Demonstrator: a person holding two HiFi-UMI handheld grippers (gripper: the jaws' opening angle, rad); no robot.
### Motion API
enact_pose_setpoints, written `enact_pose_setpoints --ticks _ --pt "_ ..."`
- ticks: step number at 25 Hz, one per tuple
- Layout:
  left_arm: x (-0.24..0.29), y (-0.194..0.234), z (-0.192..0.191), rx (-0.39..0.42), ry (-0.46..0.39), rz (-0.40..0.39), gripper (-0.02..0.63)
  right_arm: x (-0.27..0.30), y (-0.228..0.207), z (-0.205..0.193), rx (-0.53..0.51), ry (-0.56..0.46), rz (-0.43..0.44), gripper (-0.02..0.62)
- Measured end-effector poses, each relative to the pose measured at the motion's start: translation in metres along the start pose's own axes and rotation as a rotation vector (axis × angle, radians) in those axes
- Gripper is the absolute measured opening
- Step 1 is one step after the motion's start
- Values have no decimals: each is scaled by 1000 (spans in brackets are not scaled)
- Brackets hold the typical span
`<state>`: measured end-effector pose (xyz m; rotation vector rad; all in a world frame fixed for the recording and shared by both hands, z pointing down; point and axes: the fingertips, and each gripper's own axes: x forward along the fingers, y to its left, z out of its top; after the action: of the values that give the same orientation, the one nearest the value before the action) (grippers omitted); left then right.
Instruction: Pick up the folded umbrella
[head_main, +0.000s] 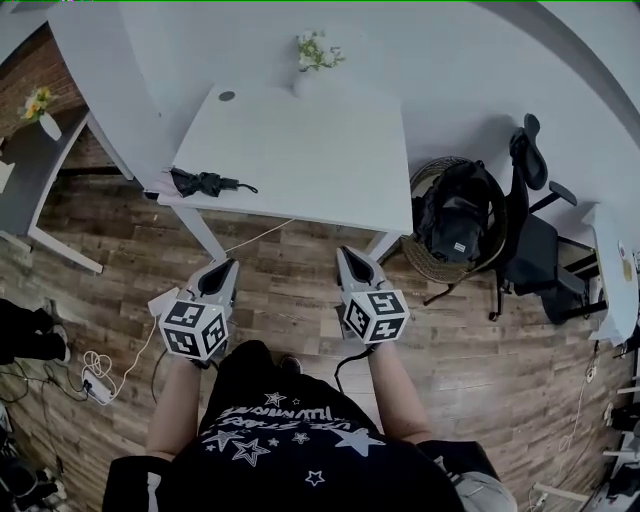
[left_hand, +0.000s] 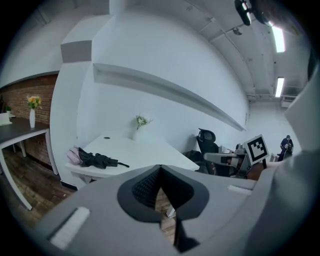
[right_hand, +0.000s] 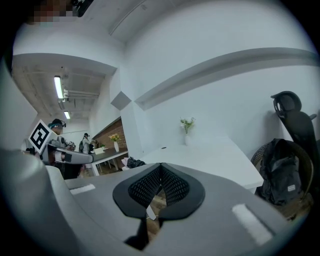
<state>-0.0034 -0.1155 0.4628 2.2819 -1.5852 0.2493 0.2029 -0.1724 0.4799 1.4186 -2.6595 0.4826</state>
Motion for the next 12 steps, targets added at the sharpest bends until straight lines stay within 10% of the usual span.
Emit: enact_pose_setpoints --ticks 12 --pt "20 46 2 -44 1 63 0 55 12 1 -38 47 76 17"
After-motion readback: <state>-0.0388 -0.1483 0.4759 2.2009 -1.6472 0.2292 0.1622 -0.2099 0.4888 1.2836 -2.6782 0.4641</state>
